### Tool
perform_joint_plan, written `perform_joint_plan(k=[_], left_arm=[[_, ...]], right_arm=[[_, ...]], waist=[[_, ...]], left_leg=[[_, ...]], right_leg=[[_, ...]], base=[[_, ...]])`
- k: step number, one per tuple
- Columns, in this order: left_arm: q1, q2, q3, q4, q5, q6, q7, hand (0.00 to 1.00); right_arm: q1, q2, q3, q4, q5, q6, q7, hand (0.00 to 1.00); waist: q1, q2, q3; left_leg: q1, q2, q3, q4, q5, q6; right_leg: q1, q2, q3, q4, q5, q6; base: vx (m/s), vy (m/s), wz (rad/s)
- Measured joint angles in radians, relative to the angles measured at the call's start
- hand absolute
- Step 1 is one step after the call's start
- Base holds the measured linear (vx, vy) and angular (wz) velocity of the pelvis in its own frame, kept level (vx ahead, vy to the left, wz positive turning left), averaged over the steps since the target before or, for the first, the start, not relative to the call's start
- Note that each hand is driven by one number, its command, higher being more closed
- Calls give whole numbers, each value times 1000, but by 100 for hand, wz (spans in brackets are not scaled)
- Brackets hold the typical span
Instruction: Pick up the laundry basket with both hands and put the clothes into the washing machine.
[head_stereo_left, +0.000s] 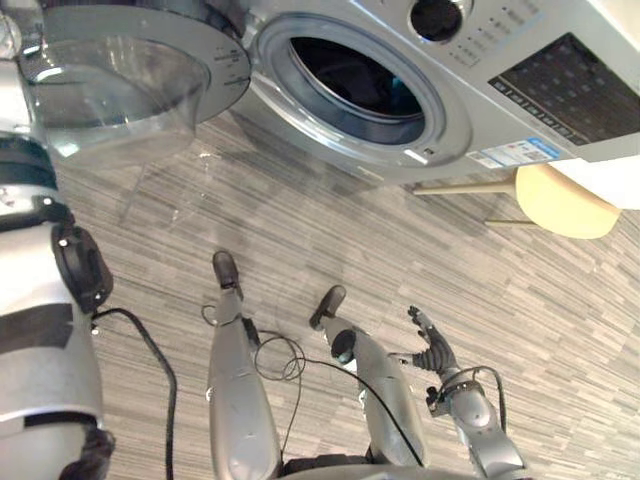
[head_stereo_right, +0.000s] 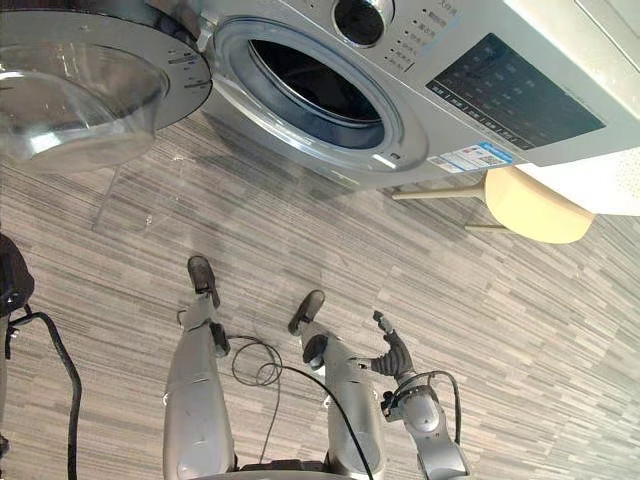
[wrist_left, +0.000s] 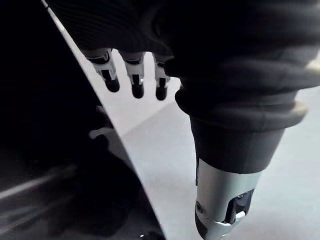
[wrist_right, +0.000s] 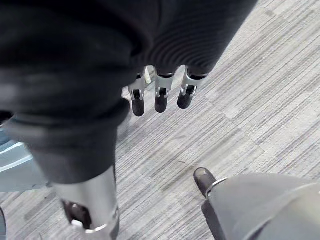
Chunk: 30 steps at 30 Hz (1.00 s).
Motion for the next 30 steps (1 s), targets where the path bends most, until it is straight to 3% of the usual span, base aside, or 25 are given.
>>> perform_joint_plan(k=[4, 7, 10, 12, 14, 17, 18, 20, 23, 26, 28, 30], left_arm=[[114, -1, 55, -69, 7, -29, -124, 0], [229, -37, 161, -129, 9, -47, -144, 0], [523, -93, 291, -182, 33, -81, -134, 0], [750, -213, 312, -193, 31, -93, -133, 0], [884, -321, 307, -181, 28, -92, -128, 0], [1053, -435, 172, -59, 35, -64, -128, 0], [1108, -499, 81, 30, 51, -31, -140, 0], [1193, -561, -21, 91, 94, -6, -158, 0], [1269, -550, -122, 101, 144, -4, -166, 0], [1301, -554, -250, 104, 166, -16, -165, 0], [1289, -581, -358, 103, 172, -48, -164, 0], [1255, -583, -435, 102, 211, -61, -160, 0]], right_arm=[[1, -6, -2, -19, -1, 28, 35, 0], [1, -10, 7, -75, -1, 39, 56, 0], [3, -9, 16, -130, -1, 32, 54, 0], [2, -21, 15, -124, -1, 32, 53, 0], [-3, -37, 15, -107, -4, 31, 53, 0], [-11, -43, 9, -35, -32, 23, 51, 0], [-13, -43, 9, 21, -52, 24, 52, 0], [-26, -35, 12, 93, -67, 22, 54, 0], [-42, -21, 11, 214, -90, 20, 56, 0], [-47, -29, 2, 321, -99, 20, 57, 0], [-45, -42, 3, 388, -111, 19, 58, 0], [-46, -53, 3, 405, -131, 19, 58, 0]], waist=[[0, 15, -7], [0, 31, -16], [0, 85, -54], [21, 136, -82], [32, 157, -96], [23, 158, -117], [17, 148, -123], [-5, 129, -134], [-12, 122, -152], [-28, 150, -206], [-56, 188, -235], [-74, 205, -248]], left_leg=[[8, 19, 21, 19, -23, 14], [11, 27, 32, 38, -35, 20], [30, 34, 56, 59, -54, 24], [65, 37, 70, 64, -65, 18], [107, 32, 90, 61, -71, 19], [152, 8, 91, 30, -71, 19], [172, -2, 92, 25, -71, 19], [199, -13, 96, 20, -72, 20], [263, -18, 116, 4, -75, 18], [325, -47, 151, -44, -73, 18], [372, -63, 177, -72, -73, 19], [399, -69, 201, -90, -72, 19]], right_leg=[[18, 17, 2, -15, 5, 6], [20, 20, 19, -16, 10, 10], [23, 20, 50, -16, 15, 11], [48, 22, 64, -16, 13, 12], [73, 21, 82, -13, 8, 18], [91, 0, 84, 14, -14, 27], [102, -12, 86, 29, -24, 25], [121, -23, 90, 39, -33, 30], [162, -25, 110, 35, -39, 33], [175, -39, 150, 32, -38, 37], [202, -39, 172, 10, -25, 49], [209, -35, 193, -10, -10, 51]], base=[[11, -5, -5], [-5, 24, -18], [32, 22, -25], [65, -3, -16], [55, 5, -12], [26, 7, 8], [26, 5, 13], [15, 5, 6], [-11, 4, -8], [-24, 25, -26], [0, 38, -20], [2, 39, -28]])
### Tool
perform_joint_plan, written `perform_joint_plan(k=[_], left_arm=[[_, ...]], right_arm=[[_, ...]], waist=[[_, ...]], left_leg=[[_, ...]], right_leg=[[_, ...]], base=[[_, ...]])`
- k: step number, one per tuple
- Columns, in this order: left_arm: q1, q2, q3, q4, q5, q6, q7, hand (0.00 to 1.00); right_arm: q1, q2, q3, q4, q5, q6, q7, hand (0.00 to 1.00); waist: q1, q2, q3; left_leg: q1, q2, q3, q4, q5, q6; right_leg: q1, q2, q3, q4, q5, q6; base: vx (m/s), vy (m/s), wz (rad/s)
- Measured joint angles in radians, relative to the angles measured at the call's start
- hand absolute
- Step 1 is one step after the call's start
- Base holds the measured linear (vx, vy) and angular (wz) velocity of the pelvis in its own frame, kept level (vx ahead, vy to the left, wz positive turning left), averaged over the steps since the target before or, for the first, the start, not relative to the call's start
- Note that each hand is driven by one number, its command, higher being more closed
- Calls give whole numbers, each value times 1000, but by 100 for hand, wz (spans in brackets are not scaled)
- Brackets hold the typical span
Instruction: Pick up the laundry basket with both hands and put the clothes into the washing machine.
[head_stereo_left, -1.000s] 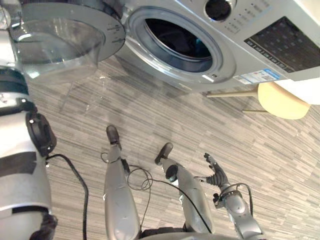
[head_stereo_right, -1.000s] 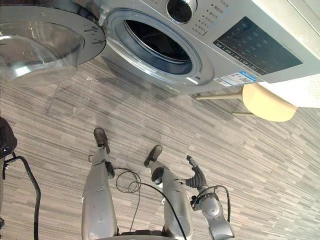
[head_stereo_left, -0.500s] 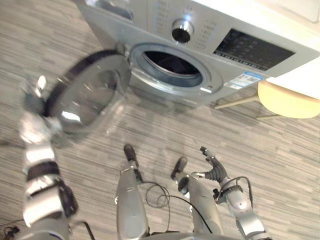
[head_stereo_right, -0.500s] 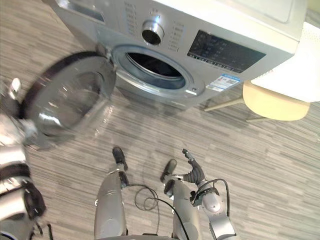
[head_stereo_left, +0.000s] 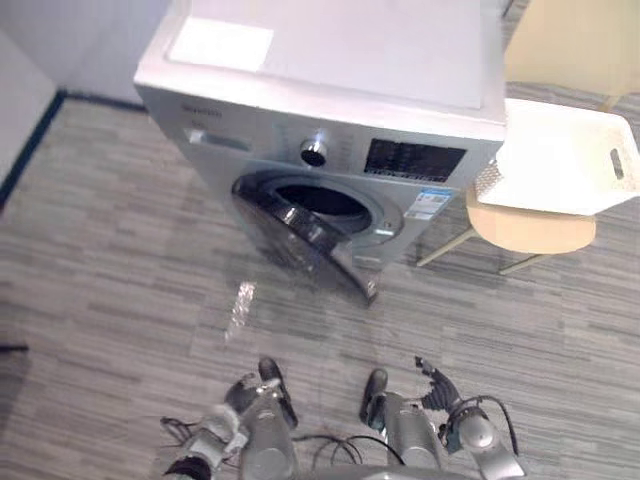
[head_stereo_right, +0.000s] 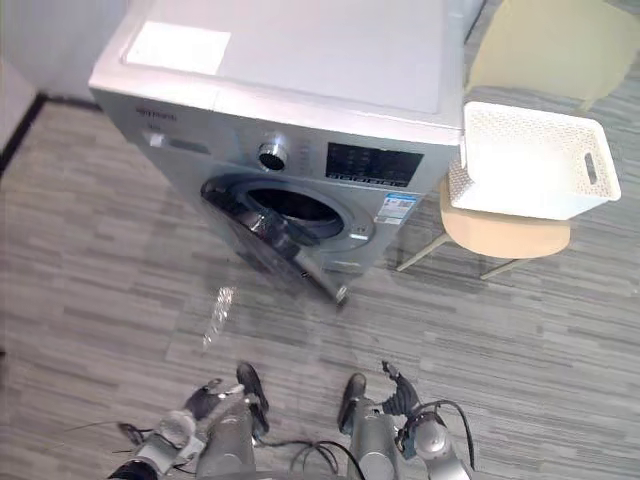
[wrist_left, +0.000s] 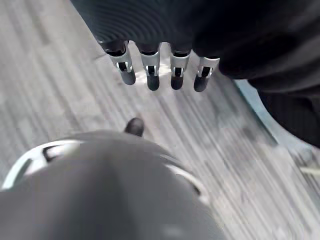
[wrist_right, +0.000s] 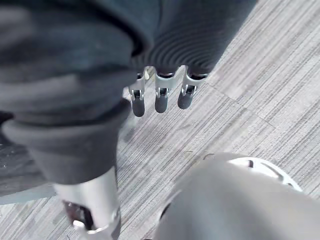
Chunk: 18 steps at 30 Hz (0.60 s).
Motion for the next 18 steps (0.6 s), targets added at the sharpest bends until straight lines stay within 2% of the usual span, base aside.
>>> perform_joint_plan(k=[4, 6, 7, 13, 18], left_arm=[[-168, 41, -79, -1, 46, 0, 24, 0], [-243, 73, -107, -15, 65, -5, 44, 0], [-250, 75, -107, -19, 67, -9, 44, 0], [-194, 14, -151, -14, 51, -21, 38, 0], [-124, -4, -110, -2, -33, -18, 50, 0]], right_arm=[[-2, -11, 0, 25, -8, -8, 15, 0], [-2, -11, -1, 27, -11, -8, 21, 0], [-2, -11, -1, 27, -14, -9, 21, 0], [-25, 8, -36, 63, -45, -6, 16, 0], [-33, 20, -37, 65, -44, -5, -8, 0]], waist=[[-24, 13, -7], [-61, 13, -8], [-65, 14, -8], [-62, 18, -8], [-58, 23, -7]], left_leg=[[6, -7, 27, -44, 24, 5], [6, -18, 28, -67, 33, 7], [7, -19, 28, -69, 33, 7], [14, -37, 5, -91, 33, 7], [12, -41, -15, -93, 34, 7]], right_leg=[[-2, 18, 20, -62, 48, 1], [-1, 17, 19, -84, 66, 5], [1, 17, 19, -91, 70, 7], [31, 11, -2, -133, 79, 14], [53, 10, -27, -151, 80, 16]], base=[[-2, 40, -25], [34, 40, -2], [56, 37, -13], [73, 37, 9], [44, 20, 14]])
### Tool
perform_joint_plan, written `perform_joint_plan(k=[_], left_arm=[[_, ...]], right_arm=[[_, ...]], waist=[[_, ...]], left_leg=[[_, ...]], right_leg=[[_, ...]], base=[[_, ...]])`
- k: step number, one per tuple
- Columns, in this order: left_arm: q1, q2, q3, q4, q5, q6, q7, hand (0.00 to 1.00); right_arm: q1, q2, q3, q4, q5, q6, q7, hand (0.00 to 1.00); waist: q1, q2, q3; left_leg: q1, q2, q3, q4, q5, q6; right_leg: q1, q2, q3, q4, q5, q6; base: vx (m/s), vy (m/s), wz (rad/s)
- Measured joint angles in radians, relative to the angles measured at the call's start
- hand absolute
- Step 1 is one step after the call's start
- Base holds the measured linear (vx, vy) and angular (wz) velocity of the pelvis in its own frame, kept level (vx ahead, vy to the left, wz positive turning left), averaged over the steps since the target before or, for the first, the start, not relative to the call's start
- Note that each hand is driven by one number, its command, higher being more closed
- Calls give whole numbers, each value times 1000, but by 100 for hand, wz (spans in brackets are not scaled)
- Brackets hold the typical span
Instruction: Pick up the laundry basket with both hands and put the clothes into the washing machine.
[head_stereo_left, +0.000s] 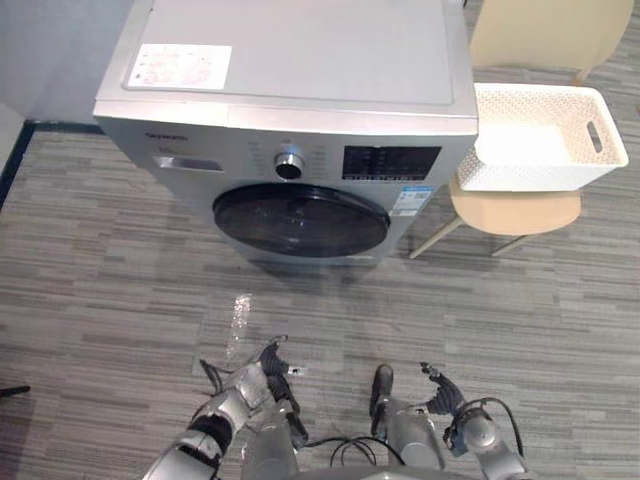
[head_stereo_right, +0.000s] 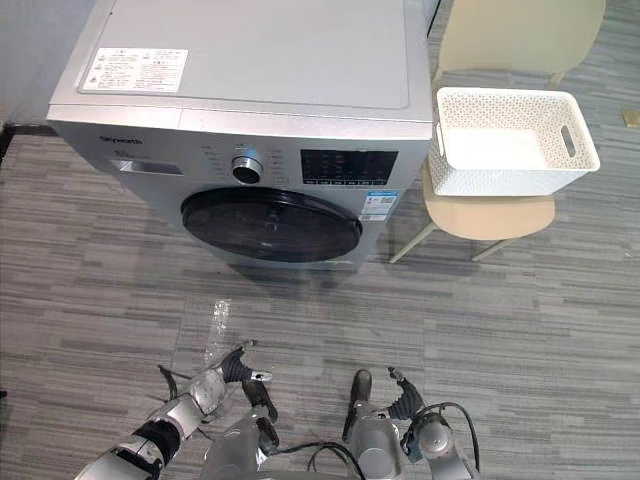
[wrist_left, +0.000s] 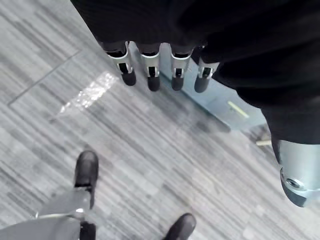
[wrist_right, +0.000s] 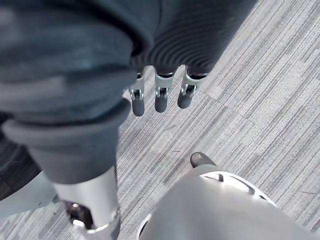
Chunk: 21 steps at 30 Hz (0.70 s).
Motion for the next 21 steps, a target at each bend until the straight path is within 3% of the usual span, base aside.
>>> perform_joint_plan(k=[3, 4, 6, 7, 10, 11, 12, 13, 14, 15, 16, 17, 18, 20, 21], left_arm=[[80, -44, 78, -118, -109, -8, 42, 0], [154, -62, 108, -222, -196, -40, 40, 0], [207, -64, 141, -280, -292, -55, 35, 0], [259, -59, 196, -313, -367, -74, 46, 0], [321, -47, 231, -318, -386, -93, 87, 0], [359, -47, 251, -309, -387, -98, 104, 0], [402, -46, 279, -305, -389, -101, 113, 0], [430, -53, 290, -305, -394, -102, 117, 0], [486, -65, 292, -303, -398, -104, 125, 0], [519, -82, 293, -272, -396, -106, 139, 0], [529, -96, 293, -256, -396, -106, 146, 0], [538, -113, 300, -234, -396, -106, 145, 0], [546, -113, 313, -228, -398, -105, 146, 0], [541, -107, 330, -218, -397, -106, 145, 0], [540, -105, 333, -204, -397, -106, 143, 0]], right_arm=[[-5, 19, 4, 56, 0, 2, -14, 0], [-12, 9, -1, 90, 0, 3, -21, 0], [-16, 6, -3, 115, 0, 7, -23, 0], [-15, 6, -24, 137, 2, 11, -26, 0], [-13, 10, -80, 166, 18, 9, -49, 0], [-13, 23, -116, 188, 47, 4, -75, 0], [-12, 43, -158, 215, 69, 3, -97, 0], [-9, 54, -182, 226, 79, 2, -107, 0], [12, 70, -222, 230, 97, 2, -124, 0], [24, 75, -242, 238, 117, 3, -136, 0], [29, 79, -244, 238, 124, 3, -137, 0], [33, 92, -258, 236, 136, 3, -137, 0], [24, 100, -265, 239, 147, 2, -146, 0], [9, 116, -264, 267, 159, -7, -152, 0], [8, 128, -262, 275, 159, -6, -152, 0]], waist=[[17, 15, -3], [40, 30, -2], [62, 43, -2], [81, 54, -5], [122, 70, -15], [140, 74, -20], [141, 50, -21], [140, 45, -26], [142, 43, -34], [151, 31, -40], [154, 26, -39], [162, 27, -41], [158, 23, -46], [156, -1, -52], [152, -15, -61]], left_leg=[[-3, -8, -54, 1, 5, 3], [-8, -19, -103, 9, 7, 4], [-17, -33, -154, 27, 7, 4], [-39, -55, -217, 70, 6, 4], [-66, -94, -242, 119, -12, 30], [-66, -111, -242, 143, -52, 87], [-74, -139, -243, 204, -90, 128], [-86, -155, -242, 269, -120, 146], [-91, -177, -248, 364, -218, 137], [-79, -212, -278, 422, -279, 150], [-73, -224, -291, 436, -295, 157], [-44, -245, -321, 441, -310, 169], [-6, -262, -371, 428, -320, 185], [45, -281, -442, 393, -313, 189], [80, -292, -484, 371, -307, 188]], right_leg=[[41, -7, -55, -10, -2, 3], [74, -16, -99, -14, -9, 10], [112, -30, -152, -12, -21, 19], [165, -51, -226, -9, -39, 33], [239, -88, -348, 5, -81, 54], [283, -106, -401, 24, -109, 83], [319, -148, -440, 56, -143, 111], [341, -171, -463, 84, -159, 130], [394, -211, -504, 157, -190, 151], [405, -281, -474, 295, -190, 140], [384, -312, -433, 384, -167, 104], [321, -354, -318, 558, -76, -37], [250, -352, -193, 704, -37, -95], [157, -294, -99, 843, -121, -27], [112, -254, -81, 854, -155, -23]], base=[[29, 25, 51], [27, 39, 94], [16, 65, 115], [8, 90, 145], [0, 126, 154], [48, 166, 144], [79, 161, 151], [177, 196, 152], [308, 249, 129], [342, 269, 116], [349, 282, 96], [306, 224, 97], [245, 166, 101], [312, 92, 114], [313, 67, 115]])
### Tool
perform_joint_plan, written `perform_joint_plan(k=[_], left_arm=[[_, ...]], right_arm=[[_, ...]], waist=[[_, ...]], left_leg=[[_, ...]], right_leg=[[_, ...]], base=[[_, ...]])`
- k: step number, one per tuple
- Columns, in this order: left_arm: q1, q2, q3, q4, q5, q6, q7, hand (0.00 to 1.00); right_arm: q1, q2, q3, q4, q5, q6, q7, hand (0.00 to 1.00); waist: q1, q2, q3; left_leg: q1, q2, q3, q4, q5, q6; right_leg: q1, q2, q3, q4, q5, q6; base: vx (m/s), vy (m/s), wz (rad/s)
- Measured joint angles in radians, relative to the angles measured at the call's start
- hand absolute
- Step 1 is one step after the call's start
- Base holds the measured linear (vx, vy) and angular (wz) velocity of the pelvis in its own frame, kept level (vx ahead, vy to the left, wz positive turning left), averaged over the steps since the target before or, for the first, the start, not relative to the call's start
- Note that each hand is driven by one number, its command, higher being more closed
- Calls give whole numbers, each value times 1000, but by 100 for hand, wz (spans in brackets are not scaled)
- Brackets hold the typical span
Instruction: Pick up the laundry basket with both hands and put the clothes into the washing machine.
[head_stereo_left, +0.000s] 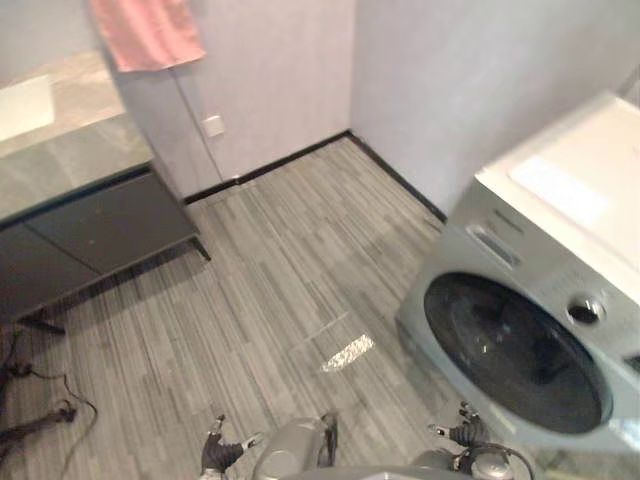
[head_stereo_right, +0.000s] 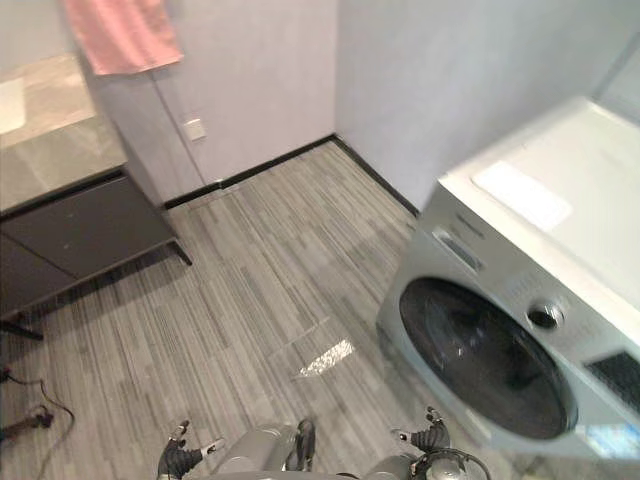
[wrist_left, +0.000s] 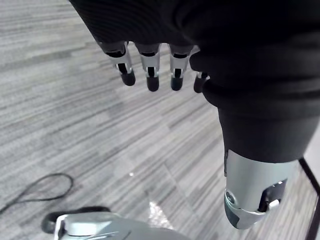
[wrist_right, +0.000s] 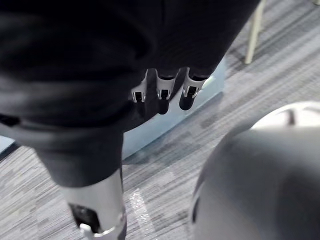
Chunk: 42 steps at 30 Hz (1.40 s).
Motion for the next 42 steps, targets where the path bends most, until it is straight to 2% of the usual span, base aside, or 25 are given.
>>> perform_joint_plan(k=[1, 2, 3, 6, 7, 8, 10, 11, 12, 13, 15, 17, 19, 21, 22, 23, 25, 27, 29, 31, 34, 36, 38, 39, 42], left_arm=[[-1, 6, 4, 7, 0, 0, -2, 0], [-9, 11, 8, 24, 1, 0, -6, 0], [-28, 7, 21, 41, 1, 1, -18, 0], [-70, 1, 24, 47, 3, 1, -23, 0], [-89, -1, 24, 48, 5, 1, -23, 0], [-96, 0, 25, 48, 9, 1, -23, 0], [-109, 12, 27, 46, 13, 1, -23, 0], [-109, 21, 32, 40, 14, 0, -23, 0], [-115, 21, 38, 41, 15, 0, -23, 0], [-124, 7, 45, 46, 14, 4, -22, 0], [-127, -6, 58, 47, 13, 4, -23, 0], [-134, -20, 67, 47, 12, 5, -23, 0], [-138, -30, 68, 50, 12, 6, -23, 0], [-143, -52, 66, 53, 10, 18, -23, 0], [-143, -57, 66, 53, 10, 19, -23, 0], [-143, -57, 69, 51, 4, 20, -22, 0], [-143, -54, 71, 50, -2, 19, -22, 0], [-145, -45, 67, 53, -1, 27, -24, 0], [-148, -37, 67, 53, -3, 26, -24, 0], [-149, -39, 77, 56, -25, 26, -24, 0], [-144, -40, 128, 54, -51, 27, -23, 0], [-129, -48, 154, 52, -89, 26, -23, 0], [-104, -66, 186, 44, -149, 25, -31, 0], [-97, -78, 203, 42, -171, 25, -40, 0], [-85, -82, 215, 46, -186, 25, -50, 0]], right_arm=[[3, 4, 3, -1, 0, 0, 0, 0], [5, 12, 8, -4, 0, 0, 2, 0], [3, 17, 7, -10, 1, -2, 3, 0], [0, 19, 4, -14, 8, -8, 6, 0], [0, 24, 3, -10, 7, -7, 8, 0], [1, 32, 3, -9, 7, -6, 8, 0], [4, 56, 5, -5, 7, -5, 23, 0], [12, 76, 9, -3, 7, -5, 33, 0], [15, 83, 9, -2, 7, -6, 39, 0], [5, 79, 9, 0, 6, -5, 47, 0], [2, 75, 24, 4, 4, -5, 48, 0], [-7, 69, 30, 14, 4, -6, 48, 0], [-21, 58, 29, 36, 5, -6, 47, 0], [-16, 42, 21, 40, 8, -6, 41, 0], [-15, 38, 15, 43, 8, -6, 38, 0], [-17, 34, 1, 57, 8, -5, 34, 0], [-21, 39, -2, 76, 17, -5, 24, 0], [-20, 46, -15, 78, 20, -5, 23, 0], [-20, 46, -45, 83, 21, -2, 22, 0], [-32, 38, -51, 87, 22, 10, 22, 0], [-36, 56, -40, 72, 22, 19, 21, 0], [-38, 85, -34, 56, 30, 18, 21, 0], [-40, 109, -34, 25, 44, 18, 21, 0], [-38, 113, -34, 7, 54, 20, 21, 0], [-17, 135, -34, -35, 86, 23, 21, 0]], waist=[[-2, -9, -5], [-2, -19, -12], [0, -19, -12], [-1, -15, -13], [2, -20, -15], [2, -26, -19], [1, -51, -31], [-5, -76, -46], [-7, -84, -51], [-3, -56, -61], [3, -47, -61], [-4, -43, -58], [-22, -42, -54], [-26, -32, -49], [-27, -26, -50], [-21, -28, -51], [-19, -32, -50], [-32, -42, -51], [-45, -49, -52], [-37, -36, -33], [13, -38, -9], [14, -39, -9], [13, -32, -10], [15, -27, -12], [12, -41, -18]], left_leg=[[19, -4, -17, -10, 1, -1], [53, -9, -60, -28, 2, -4], [76, -10, -106, -40, 2, -10], [94, -11, -201, -40, -6, -36], [107, -10, -250, -33, -20, -59], [110, -9, -276, -20, -32, -80], [99, -4, -316, 5, -61, -126], [81, 2, -337, 24, -94, -151], [70, 9, -346, 42, -114, -150], [47, 72, -383, 75, -145, -177], [44, 125, -403, 44, -137, -198], [38, 178, -369, 11, -91, -248], [18, 229, -201, 20, -58, -250], [20, 324, 127, 49, -57, -241], [24, 334, 179, 37, -48, -215], [31, 331, 222, 10, -22, -206], [24, 296, 225, -48, 22, -192], [11, 224, 172, -154, 100, -179], [9, 175, 110, -246, 171, -169], [0, 155, 59, -280, 208, -168], [-12, 157, 41, -253, 210, -167], [-18, 160, 29, -240, 199, -166], [-35, 166, 44, -193, 174, -155], [-41, 170, 66, -164, 154, -147], [-19, 153, 145, -150, 134, -126]], right_leg=[[-16, 18, -2, -19, -14, 11], [-40, 59, 3, -96, -31, 30], [-64, 107, 44, -207, -41, 45], [-108, 189, 212, -439, -37, 48], [-107, 230, 335, -544, -28, 56], [-101, 248, 396, -588, -17, 67], [-80, 263, 445, -645, 31, 67], [-62, 263, 428, -662, 70, 56], [-61, 267, 414, -660, 72, 86], [-58, 319, 343, -646, 58, 47], [-51, 354, 293, -662, 58, 18], [-26, 376, 233, -697, 63, -16], [18, 377, 180, -728, 64, -34], [76, 377, 124, -772, 71, -41], [86, 376, 114, -783, 74, -36], [99, 362, 107, -811, 91, -28], [109, 345, 89, -870, 123, -13], [111, 314, 39, -926, 162, 2], [111, 284, -23, -942, 175, 11], [113, 272, -61, -948, 185, 7], [132, 273, -69, -951, 190, 6], [135, 273, -80, -948, 185, 8], [112, 271, -50, -921, 166, 19], [94, 268, -15, -895, 150, 36], [26, 221, 61, -802, 128, 41]], base=[[328, -7, 110], [311, -46, 111], [367, -67, 114], [250, -144, 119], [263, -271, 113], [259, -300, 110], [188, -353, 106], [168, -414, 116], [108, -333, 105], [124, -407, 66], [79, -386, 52], [63, -399, 72], [8, -217, 77], [-15, -74, 72], [-40, 12, 53], [-59, 47, 41], [-55, 73, 44], [-36, 88, 80], [-36, 80, 108], [-41, 84, 89], [-100, 56, 27], [-117, 38, 12], [-118, 64, -29], [-170, 121, -56], [-95, 109, -62]])
